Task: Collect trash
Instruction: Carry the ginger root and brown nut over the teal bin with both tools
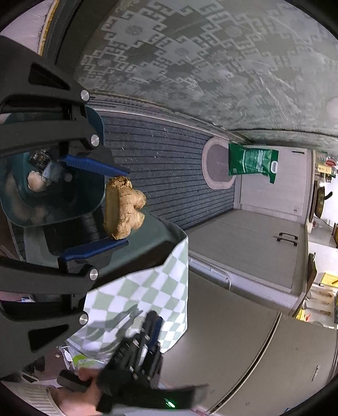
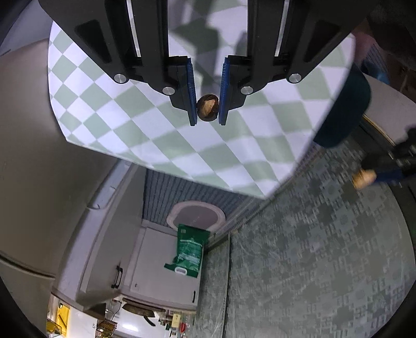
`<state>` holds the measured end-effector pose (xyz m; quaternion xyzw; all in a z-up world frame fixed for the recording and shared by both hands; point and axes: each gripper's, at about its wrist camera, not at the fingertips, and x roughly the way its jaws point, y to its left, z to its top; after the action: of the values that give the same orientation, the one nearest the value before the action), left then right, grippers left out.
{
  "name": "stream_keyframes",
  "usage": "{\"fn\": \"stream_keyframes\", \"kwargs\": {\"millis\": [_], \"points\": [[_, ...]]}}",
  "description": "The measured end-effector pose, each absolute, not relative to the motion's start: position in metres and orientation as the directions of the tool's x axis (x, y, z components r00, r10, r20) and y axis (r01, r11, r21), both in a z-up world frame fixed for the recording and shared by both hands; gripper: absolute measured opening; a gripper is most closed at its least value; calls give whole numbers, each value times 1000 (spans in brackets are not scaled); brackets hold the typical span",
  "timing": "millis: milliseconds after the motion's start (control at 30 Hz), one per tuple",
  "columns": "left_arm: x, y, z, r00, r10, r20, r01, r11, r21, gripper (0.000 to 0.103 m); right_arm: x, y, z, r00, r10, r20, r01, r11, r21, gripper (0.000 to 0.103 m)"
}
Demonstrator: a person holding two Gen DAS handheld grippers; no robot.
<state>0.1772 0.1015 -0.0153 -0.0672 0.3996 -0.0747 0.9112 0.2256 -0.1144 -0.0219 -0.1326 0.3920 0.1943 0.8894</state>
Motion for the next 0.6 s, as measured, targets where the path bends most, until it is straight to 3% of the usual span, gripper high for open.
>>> {"fn": "stream_keyframes", "kwargs": {"millis": [367,600], "points": [[162,125,-53,611,-168,-773,64,984,-163,50,197,-63,17,581,425,-694,-529,846,74,16],[160,140,-79,570,-168,-804,48,984,-172,50,192,-25,10,537,443,-718,-574,816,74,16]]}}
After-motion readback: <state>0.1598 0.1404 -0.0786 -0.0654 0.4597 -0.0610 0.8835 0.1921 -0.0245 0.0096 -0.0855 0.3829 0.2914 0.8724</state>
